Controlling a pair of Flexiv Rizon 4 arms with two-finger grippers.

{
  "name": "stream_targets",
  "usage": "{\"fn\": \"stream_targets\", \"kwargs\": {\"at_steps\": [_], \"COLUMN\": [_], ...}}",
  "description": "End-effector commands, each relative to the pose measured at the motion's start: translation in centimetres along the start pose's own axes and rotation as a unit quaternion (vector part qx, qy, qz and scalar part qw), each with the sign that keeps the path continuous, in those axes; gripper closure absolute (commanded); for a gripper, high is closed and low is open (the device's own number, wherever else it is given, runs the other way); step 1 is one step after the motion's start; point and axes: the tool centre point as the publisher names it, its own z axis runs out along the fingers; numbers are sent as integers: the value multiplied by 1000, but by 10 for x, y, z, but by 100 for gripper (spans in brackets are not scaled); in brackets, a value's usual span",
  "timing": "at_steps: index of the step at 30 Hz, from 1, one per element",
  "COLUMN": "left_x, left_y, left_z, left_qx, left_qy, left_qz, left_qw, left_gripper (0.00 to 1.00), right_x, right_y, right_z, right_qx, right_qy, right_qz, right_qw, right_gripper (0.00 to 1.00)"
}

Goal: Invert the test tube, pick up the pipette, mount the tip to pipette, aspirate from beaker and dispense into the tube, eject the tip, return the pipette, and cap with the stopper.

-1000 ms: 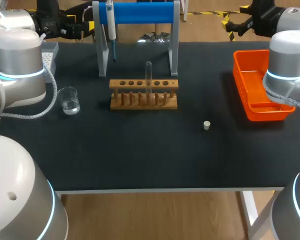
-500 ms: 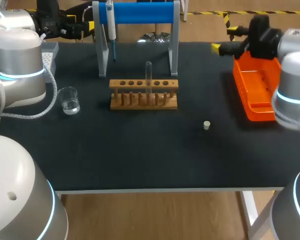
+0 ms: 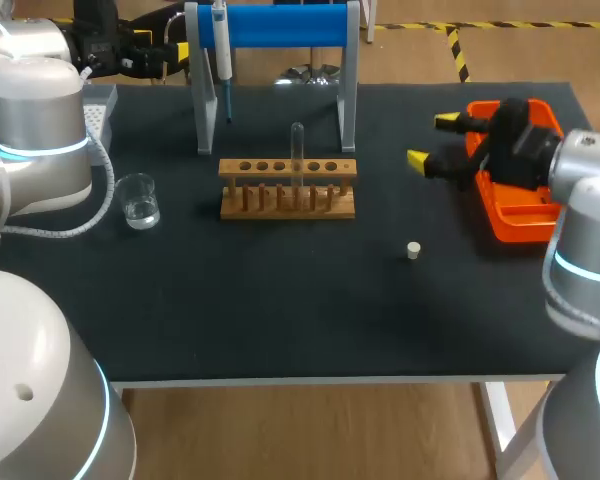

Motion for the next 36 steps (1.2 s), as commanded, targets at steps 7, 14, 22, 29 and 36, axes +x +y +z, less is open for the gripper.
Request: {"fn": "stream_targets", "kwargs": {"at_steps": [7,14,22,29,36], "left_x": [0,0,0,53,118], "left_y": [0,0,0,20,53], "left_z": [0,0,0,-18,-35], "left_qx": [0,0,0,18,40], "left_qy": [0,0,0,3,12], "left_qz": [0,0,0,49,83], "left_qw": [1000,1000,1000,999,996], "left_gripper": [0,0,0,0,0], "right_x": [31,31,31,31,31], "right_y": [-12,-12,-12,-12,-12], "right_z": [0,0,0,0,0], "right_qx": [-1,-1,-1,-1,-1], "right_qy": [9,9,9,9,9], "right_qz": [-23,-23,-23,-23,-23], "right_qw": [1000,1000,1000,1000,1000], "right_gripper": [0,0,0,0,0]}}
